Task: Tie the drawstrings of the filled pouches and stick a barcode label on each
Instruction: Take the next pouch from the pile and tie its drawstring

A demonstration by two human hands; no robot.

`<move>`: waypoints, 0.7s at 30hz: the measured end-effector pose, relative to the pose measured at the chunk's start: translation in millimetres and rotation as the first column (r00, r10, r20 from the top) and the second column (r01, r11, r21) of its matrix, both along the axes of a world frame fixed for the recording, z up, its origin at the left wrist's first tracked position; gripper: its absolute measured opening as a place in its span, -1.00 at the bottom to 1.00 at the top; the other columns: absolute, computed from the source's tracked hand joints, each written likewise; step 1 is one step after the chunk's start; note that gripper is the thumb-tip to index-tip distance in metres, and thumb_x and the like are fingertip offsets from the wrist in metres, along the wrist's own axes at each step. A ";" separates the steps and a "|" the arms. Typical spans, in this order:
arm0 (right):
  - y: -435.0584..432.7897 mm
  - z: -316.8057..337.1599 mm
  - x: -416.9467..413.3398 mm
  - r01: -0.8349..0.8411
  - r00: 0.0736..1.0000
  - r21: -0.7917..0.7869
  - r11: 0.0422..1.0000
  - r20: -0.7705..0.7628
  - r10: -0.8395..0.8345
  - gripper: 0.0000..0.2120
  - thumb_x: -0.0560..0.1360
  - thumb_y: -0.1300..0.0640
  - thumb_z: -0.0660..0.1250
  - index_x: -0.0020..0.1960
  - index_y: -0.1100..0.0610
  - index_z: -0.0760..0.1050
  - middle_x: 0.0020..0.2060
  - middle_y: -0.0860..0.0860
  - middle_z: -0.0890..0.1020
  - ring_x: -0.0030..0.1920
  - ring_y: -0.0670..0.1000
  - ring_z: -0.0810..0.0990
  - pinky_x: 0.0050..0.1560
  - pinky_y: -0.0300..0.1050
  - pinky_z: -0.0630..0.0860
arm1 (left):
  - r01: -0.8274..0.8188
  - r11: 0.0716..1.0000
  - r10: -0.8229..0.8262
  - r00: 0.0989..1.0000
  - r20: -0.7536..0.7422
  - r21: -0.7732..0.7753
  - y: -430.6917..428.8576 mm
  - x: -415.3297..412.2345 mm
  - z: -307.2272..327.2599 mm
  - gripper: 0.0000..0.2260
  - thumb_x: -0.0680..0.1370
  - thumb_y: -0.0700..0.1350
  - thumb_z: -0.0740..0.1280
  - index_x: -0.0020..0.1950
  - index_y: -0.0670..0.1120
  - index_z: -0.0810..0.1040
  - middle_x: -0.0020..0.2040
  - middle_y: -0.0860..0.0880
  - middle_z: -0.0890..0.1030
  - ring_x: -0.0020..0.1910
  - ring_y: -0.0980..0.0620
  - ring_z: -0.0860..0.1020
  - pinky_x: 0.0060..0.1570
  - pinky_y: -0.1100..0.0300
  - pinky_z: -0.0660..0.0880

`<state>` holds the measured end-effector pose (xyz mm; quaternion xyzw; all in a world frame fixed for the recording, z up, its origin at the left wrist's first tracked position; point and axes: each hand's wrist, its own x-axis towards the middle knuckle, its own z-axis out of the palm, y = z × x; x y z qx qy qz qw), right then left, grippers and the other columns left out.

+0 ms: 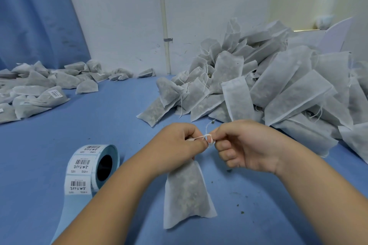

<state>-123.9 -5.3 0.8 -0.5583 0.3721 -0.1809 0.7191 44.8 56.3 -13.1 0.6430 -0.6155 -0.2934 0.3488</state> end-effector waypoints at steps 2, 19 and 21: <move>-0.1 0.5 -0.1 -0.018 0.999 0.007 1.000 0.032 0.018 -0.85 0.50 0.25 0.24 -0.25 0.15 0.42 -0.48 0.02 0.39 -0.53 -0.05 0.35 -0.54 -0.23 0.29 | -0.003 1.000 0.003 1.000 0.004 -0.005 0.6 -0.4 0.6 -0.74 0.53 0.12 0.39 -0.20 -0.05 0.57 -0.43 0.12 0.51 -0.43 0.15 0.41 -0.42 0.32 0.32; 7.2 -4.9 8.7 0.294 0.930 -0.681 0.671 0.040 -0.366 -0.89 0.45 0.22 0.44 -0.21 0.06 0.69 -0.35 -0.04 0.70 -0.25 -0.01 0.70 -0.10 -0.01 0.66 | -0.004 1.000 0.004 0.974 -0.228 0.002 -2.0 6.2 1.3 -0.76 0.62 -0.04 0.30 -0.20 0.00 0.67 -0.34 0.12 0.59 -0.38 0.15 0.50 -0.16 0.19 0.44; 9.3 -4.9 8.8 0.309 0.914 -0.720 0.621 0.044 -0.403 -0.84 0.45 0.21 0.43 -0.22 -0.02 0.68 -0.36 -0.08 0.70 -0.30 -0.06 0.69 -0.10 0.04 0.65 | -0.038 0.999 0.036 0.968 -0.249 -0.002 -2.4 6.1 2.0 -0.74 0.62 -0.04 0.29 -0.22 -0.01 0.66 -0.36 0.11 0.57 -0.39 0.13 0.48 -0.15 0.16 0.42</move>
